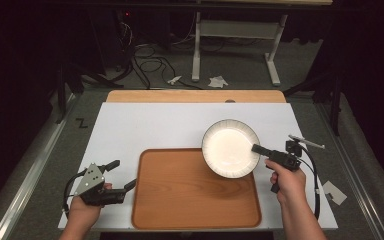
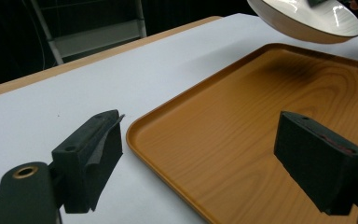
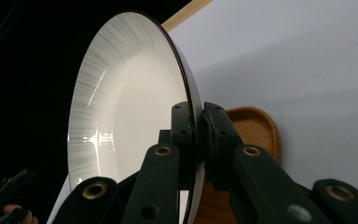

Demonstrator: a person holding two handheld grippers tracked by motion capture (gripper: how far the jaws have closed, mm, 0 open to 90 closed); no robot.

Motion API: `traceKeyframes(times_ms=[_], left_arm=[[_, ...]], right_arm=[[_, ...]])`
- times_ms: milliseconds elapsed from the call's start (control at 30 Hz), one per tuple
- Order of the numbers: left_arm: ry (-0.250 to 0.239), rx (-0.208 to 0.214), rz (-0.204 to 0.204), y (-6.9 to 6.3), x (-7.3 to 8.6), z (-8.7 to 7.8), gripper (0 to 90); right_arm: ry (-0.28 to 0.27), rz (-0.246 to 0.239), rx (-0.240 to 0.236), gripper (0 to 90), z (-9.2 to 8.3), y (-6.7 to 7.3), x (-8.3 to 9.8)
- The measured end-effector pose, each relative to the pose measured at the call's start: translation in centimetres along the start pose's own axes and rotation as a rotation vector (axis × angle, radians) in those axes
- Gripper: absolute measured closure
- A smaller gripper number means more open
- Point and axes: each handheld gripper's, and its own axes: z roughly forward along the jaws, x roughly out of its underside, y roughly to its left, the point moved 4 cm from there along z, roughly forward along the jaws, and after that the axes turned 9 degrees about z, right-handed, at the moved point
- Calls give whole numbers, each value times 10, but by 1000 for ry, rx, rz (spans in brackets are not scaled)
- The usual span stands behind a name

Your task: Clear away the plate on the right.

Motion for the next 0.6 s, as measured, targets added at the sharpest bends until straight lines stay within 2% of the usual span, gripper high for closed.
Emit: traceKeyframes(times_ms=[100,400,600], left_arm=[[2,7,7,-1,0,1,158],[0,4,6,-1,-1,0,158],[-4,5,6,-2,-1,1,158]], right_arm=[[32,-16,0,851,5,4,7],[59,-30,-25,851,10,13,18],[105,-57,-26,851,20,21,29]])
